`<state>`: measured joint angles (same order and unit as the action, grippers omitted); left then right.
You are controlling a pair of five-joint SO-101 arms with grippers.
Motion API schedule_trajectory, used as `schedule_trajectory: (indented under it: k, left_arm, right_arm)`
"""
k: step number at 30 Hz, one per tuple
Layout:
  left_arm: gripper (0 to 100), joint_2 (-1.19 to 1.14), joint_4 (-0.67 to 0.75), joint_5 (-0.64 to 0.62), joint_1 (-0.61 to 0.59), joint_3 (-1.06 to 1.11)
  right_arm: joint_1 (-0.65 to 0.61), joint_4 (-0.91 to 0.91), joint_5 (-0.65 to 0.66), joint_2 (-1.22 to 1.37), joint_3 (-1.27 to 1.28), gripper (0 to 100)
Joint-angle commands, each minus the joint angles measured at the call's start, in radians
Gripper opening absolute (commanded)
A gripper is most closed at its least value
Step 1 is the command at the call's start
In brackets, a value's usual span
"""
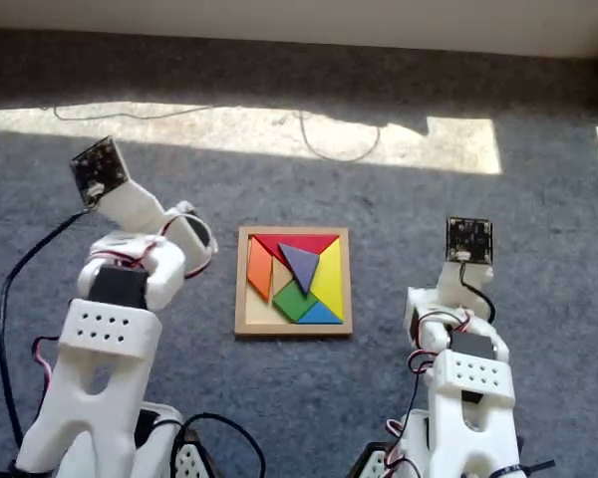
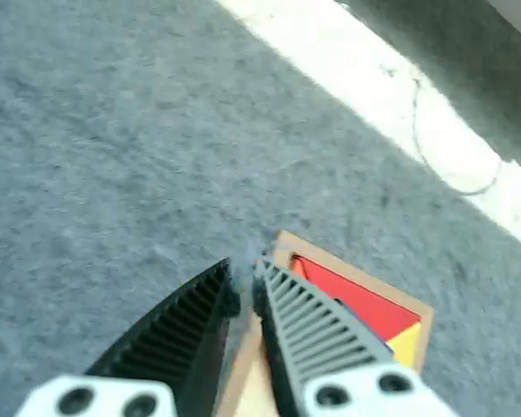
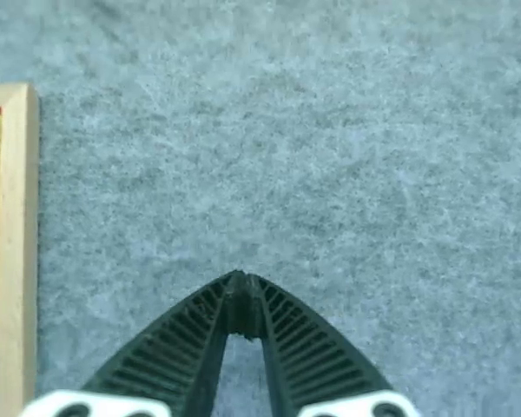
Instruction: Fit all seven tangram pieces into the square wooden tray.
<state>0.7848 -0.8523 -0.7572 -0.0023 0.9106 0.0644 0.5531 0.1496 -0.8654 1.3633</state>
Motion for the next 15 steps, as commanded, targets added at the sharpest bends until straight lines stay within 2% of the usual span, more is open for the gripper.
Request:
schedule_trajectory:
  k: [1,5,8,15]
  left_arm:
    - [2,0.065,0.009,0.048,-0.147,0.09]
    - [1,0.113,0.011,0.049,-0.286,0.229]
    - [1,0.136,0.011,0.058,-0.346,0.297]
    - [1,0.15,0.012,0.107,-0.374,0.377]
  right_arm:
    - [-0.07,0.114,0.048,-0.016,-0.153,0.7]
    - [-0.156,0.263,0.104,-0.015,-0.303,0.7]
    - [-0.208,0.346,0.106,0.018,-0.429,0.7]
    - [-0.384,0.521,0.098,0.308,-0.754,0.7]
